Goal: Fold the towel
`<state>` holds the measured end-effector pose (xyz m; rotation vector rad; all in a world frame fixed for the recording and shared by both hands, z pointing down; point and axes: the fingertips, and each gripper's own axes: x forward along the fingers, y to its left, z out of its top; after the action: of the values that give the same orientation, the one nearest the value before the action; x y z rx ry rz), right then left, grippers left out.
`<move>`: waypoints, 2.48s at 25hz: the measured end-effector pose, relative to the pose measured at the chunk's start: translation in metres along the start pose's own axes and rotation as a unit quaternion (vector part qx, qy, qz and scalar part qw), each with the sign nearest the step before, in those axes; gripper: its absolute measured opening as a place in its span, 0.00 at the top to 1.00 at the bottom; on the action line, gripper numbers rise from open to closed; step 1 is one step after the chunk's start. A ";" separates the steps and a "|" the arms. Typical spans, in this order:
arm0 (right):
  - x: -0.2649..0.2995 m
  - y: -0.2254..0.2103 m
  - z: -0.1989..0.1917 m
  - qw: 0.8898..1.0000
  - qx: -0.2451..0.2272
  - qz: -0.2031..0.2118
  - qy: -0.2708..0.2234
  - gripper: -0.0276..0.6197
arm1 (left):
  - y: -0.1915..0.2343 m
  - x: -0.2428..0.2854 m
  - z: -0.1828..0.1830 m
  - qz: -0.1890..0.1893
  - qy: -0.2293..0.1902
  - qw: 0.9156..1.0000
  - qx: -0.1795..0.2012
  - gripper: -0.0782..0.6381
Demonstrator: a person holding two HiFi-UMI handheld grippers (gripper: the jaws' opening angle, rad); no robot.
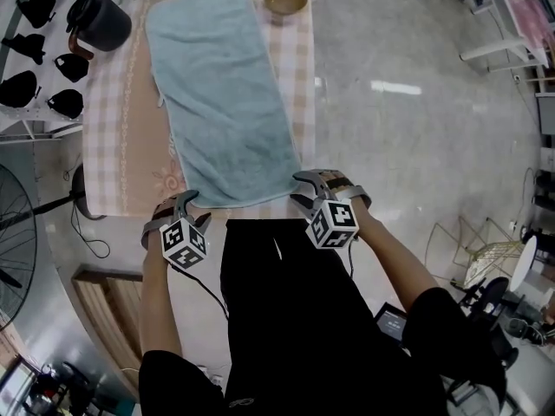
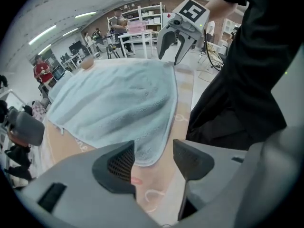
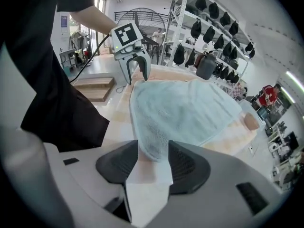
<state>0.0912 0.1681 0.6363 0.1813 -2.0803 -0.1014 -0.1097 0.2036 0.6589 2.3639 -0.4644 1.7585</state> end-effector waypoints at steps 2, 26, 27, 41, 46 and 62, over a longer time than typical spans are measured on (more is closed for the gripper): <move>0.002 -0.003 -0.002 1.000 -0.006 -0.001 0.007 0.66 | 0.003 0.002 0.000 -0.001 0.005 1.000 0.009 0.53; 0.015 -0.005 -0.010 1.000 -0.007 -0.004 0.019 0.95 | -0.014 0.005 -0.004 -0.018 -0.016 1.000 -0.019 0.78; 0.014 -0.005 -0.010 1.000 -0.009 -0.005 0.016 0.95 | -0.015 0.005 -0.004 -0.014 -0.021 0.999 -0.020 0.79; 0.013 0.013 -0.009 0.998 -0.045 0.037 0.026 0.71 | -0.015 0.005 -0.004 -0.016 -0.032 0.999 -0.035 0.79; 0.017 0.014 -0.010 0.995 -0.010 0.092 0.044 0.73 | -0.015 0.006 -0.004 -0.016 -0.035 0.999 -0.036 0.79; 0.014 0.013 -0.006 0.995 0.005 0.099 0.034 0.91 | -0.016 0.006 -0.005 -0.002 -0.044 0.997 -0.065 0.84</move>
<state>0.0889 0.1786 0.6533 -0.0156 -2.0186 0.0340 -0.1072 0.2189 0.6673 2.3560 -0.5676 1.5769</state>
